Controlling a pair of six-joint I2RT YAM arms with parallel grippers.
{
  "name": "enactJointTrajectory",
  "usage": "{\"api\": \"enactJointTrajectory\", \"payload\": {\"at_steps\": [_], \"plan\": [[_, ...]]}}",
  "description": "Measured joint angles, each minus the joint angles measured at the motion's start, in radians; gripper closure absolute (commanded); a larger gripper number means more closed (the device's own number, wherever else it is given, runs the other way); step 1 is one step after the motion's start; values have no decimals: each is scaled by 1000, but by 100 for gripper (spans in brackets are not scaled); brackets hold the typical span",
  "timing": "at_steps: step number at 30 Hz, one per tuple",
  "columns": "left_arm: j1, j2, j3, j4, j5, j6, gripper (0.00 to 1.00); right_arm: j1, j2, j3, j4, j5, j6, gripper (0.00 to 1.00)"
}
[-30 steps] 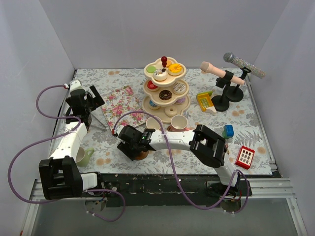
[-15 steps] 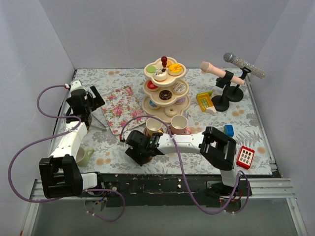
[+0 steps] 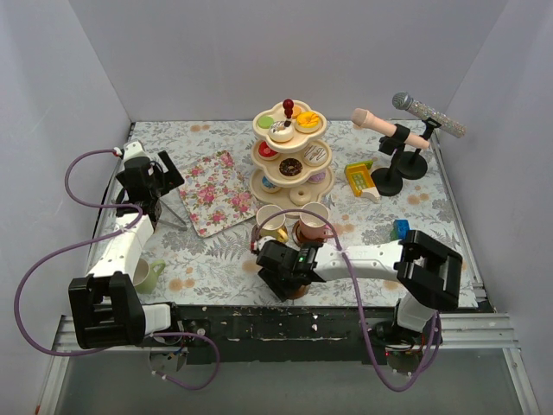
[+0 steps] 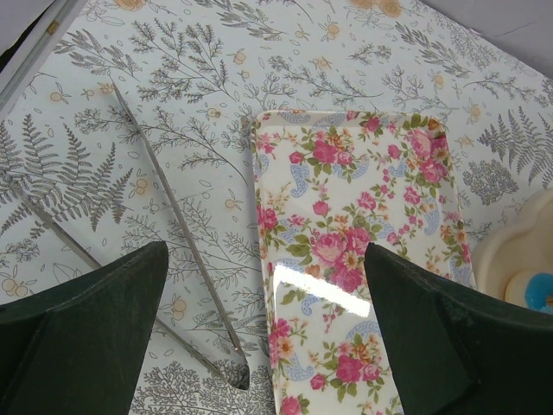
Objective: Serve the afternoon tea
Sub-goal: Move the coaster to the center of the board.
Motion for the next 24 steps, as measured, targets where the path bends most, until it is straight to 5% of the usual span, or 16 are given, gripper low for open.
{"api": "enactJointTrajectory", "payload": {"at_steps": [24], "plan": [[0, 0, 0, 0, 0, 0, 2, -359, -312, -303, -115, 164, 161, 39]]}}
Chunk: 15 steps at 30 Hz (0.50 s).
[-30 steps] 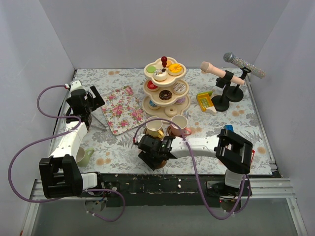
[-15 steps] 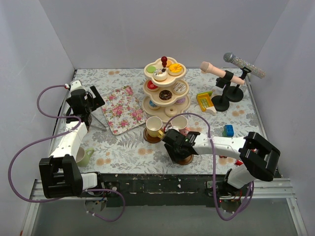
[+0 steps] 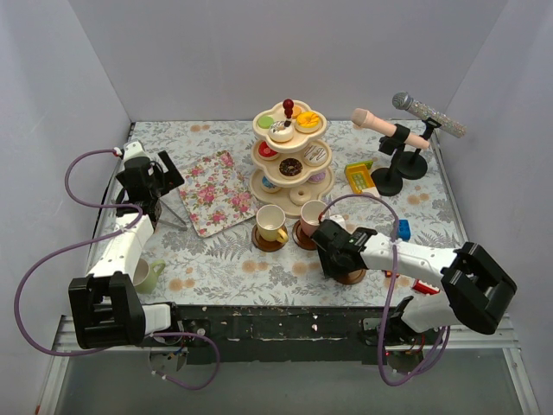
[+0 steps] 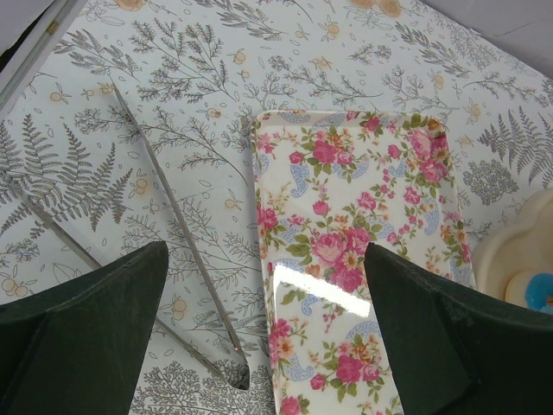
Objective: Serve the afternoon tea
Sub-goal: Move the coaster to the center of the board.
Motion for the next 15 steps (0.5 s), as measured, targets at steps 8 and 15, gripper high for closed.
{"api": "enactJointTrajectory", "payload": {"at_steps": [8, 15], "plan": [[0, 0, 0, 0, 0, 0, 2, -83, -77, -68, 39, 15, 9, 39], [0, 0, 0, 0, 0, 0, 2, -165, -137, -121, 115, 6, 15, 39]]}}
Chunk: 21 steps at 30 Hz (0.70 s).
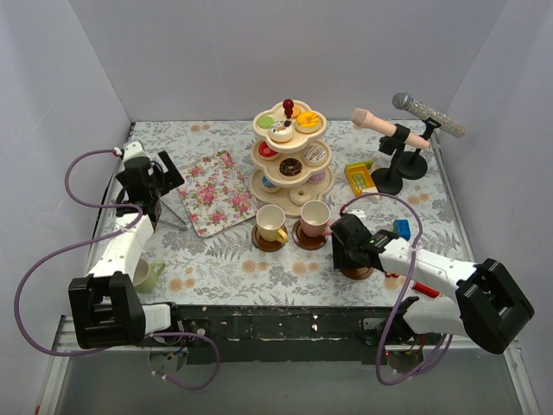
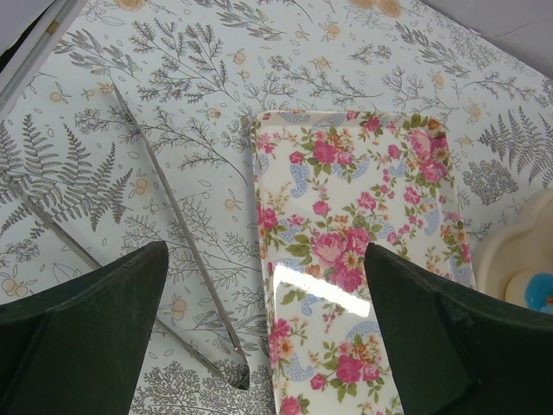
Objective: Serve the afternoon tea
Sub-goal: Move the coaster to the center of the board.
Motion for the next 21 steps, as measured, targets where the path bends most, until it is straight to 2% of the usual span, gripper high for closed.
{"api": "enactJointTrajectory", "payload": {"at_steps": [21], "plan": [[0, 0, 0, 0, 0, 0, 2, -209, 43, -23, 251, -46, -27, 39]]}}
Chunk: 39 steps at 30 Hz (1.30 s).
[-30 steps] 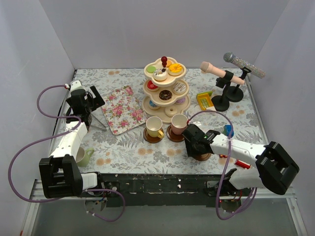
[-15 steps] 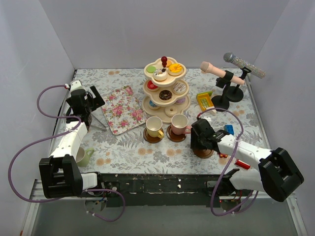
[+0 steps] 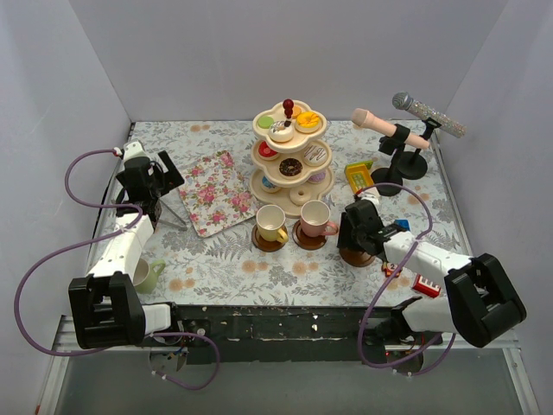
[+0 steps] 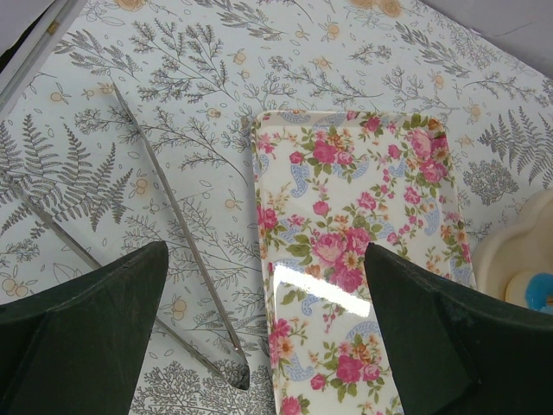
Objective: Serve the afternoon tea
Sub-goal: Move the coaster to the center of the board.
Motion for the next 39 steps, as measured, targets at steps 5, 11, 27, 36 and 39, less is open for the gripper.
{"api": "enactJointTrajectory", "payload": {"at_steps": [5, 11, 27, 36, 39], "plan": [[0, 0, 0, 0, 0, 0, 2, -35, 39, 9, 66, -1, -15, 39], [0, 0, 0, 0, -3, 0, 2, -65, 104, 46, 117, -1, -37, 39], [0, 0, 0, 0, -7, 0, 2, -89, 154, 76, 164, -4, -61, 39], [0, 0, 0, 0, -6, -1, 2, -92, 69, 89, 63, 0, -89, 35], [0, 0, 0, -2, -6, -9, 2, -92, 22, 132, 15, 27, -108, 34]]}}
